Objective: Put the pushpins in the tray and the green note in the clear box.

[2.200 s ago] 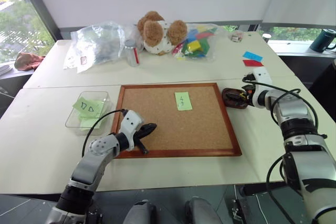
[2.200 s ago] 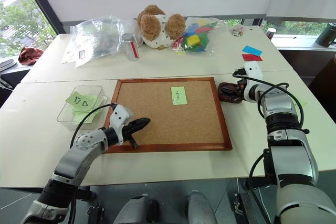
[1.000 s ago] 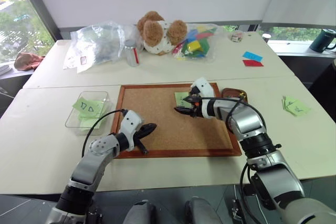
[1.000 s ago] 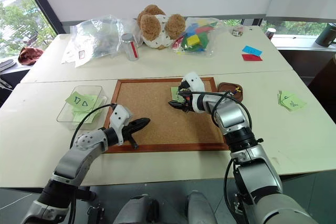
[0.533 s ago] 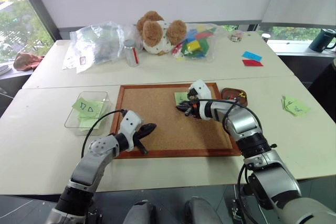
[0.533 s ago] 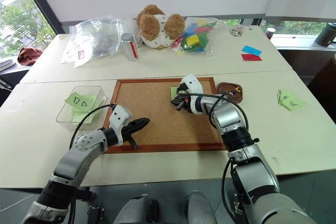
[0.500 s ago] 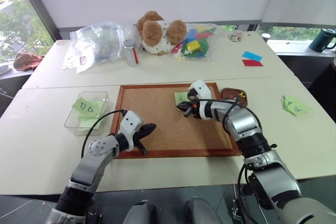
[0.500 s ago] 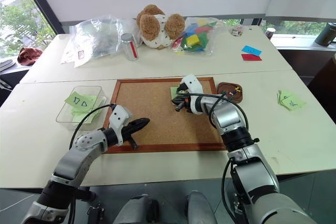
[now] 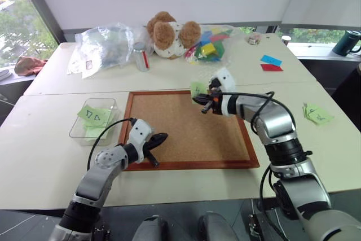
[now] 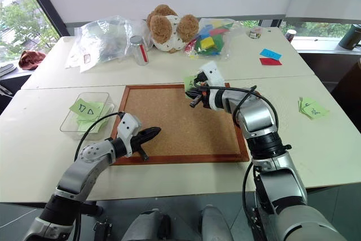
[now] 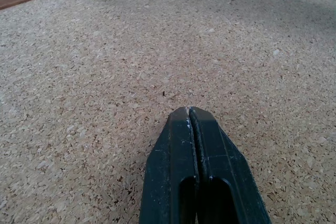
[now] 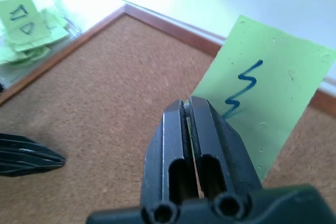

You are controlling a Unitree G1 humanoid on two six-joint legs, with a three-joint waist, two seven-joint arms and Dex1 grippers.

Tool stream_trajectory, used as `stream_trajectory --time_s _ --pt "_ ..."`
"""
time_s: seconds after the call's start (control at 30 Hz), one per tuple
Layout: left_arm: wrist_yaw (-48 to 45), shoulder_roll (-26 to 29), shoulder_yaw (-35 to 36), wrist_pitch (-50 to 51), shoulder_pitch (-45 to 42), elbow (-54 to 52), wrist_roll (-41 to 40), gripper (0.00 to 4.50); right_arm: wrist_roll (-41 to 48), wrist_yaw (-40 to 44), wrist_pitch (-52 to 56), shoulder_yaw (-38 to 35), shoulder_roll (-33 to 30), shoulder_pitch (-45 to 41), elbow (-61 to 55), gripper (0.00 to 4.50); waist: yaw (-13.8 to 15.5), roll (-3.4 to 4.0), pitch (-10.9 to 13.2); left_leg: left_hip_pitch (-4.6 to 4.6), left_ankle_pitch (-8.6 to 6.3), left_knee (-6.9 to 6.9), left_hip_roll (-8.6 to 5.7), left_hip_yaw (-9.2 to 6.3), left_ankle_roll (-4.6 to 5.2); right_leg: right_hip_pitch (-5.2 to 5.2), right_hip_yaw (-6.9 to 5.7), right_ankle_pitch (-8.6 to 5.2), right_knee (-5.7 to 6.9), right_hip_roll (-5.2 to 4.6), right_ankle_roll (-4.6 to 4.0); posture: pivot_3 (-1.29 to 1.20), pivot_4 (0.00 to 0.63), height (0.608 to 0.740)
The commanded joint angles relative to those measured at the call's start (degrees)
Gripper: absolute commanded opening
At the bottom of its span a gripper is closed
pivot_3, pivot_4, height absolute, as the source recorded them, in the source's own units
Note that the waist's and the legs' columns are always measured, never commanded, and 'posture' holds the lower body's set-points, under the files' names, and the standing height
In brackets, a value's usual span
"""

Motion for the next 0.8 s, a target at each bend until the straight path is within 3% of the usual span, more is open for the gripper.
stream_trajectory --time_s 0.03,0.1,0.2,0.43,0.47,0.8 --pt "0.0 1.1 -0.4 3.8 1.9 4.2 1.4 0.00 1.7 1.1 1.8 -0.5 -2.1 0.2 -6.3 0.04 0.0 0.00 0.0 0.00 0.00 0.00 0.00 0.00 0.00 0.00 0.00 0.00 0.00 0.00 0.00 0.00 0.150 0.740" --pt "-0.9 1.6 1.2 5.6 0.6 3.1 -0.7 0.00 2.3 2.2 2.6 0.0 -3.7 0.9 -8.9 0.04 0.1 0.00 0.0 -0.02 0.00 0.00 0.00 0.00 0.00 0.00 0.00 0.00 -0.02 -0.01 0.00 0.00 0.150 0.740" --pt "-2.7 1.9 4.6 10.0 -2.1 0.6 -6.1 0.82 3.4 4.3 3.5 0.9 -6.3 1.9 -12.6 0.00 0.0 -0.01 0.0 -0.03 0.00 0.00 0.00 0.00 0.00 -0.01 0.00 0.00 -0.02 -0.01 0.00 0.00 0.150 0.740" --pt "-3.9 0.7 12.1 21.8 -10.6 0.0 -18.9 4.17 4.0 7.1 2.3 3.4 -9.9 4.2 -17.4 0.00 0.3 -0.23 0.2 -0.09 0.00 0.03 0.00 -0.02 0.01 -0.04 -0.04 0.00 -0.02 -0.01 0.00 0.00 0.150 0.740" --pt "-3.5 0.2 13.2 23.2 -11.5 0.3 -20.2 4.46 4.1 7.1 2.3 3.5 -10.0 4.3 -17.7 0.00 0.3 -0.25 0.2 -0.14 -0.01 0.04 -0.01 -0.03 0.02 -0.06 -0.04 0.00 -0.09 -0.01 0.00 0.00 0.150 0.740" --pt "5.0 -10.6 20.9 35.7 -20.4 4.0 -33.9 4.46 3.3 7.5 0.1 6.5 -10.9 4.5 -21.2 0.00 0.6 -0.39 0.2 -0.61 0.07 0.29 -0.03 -0.10 -0.13 -0.24 -0.16 0.02 -0.32 -0.01 0.04 0.00 0.150 0.740"
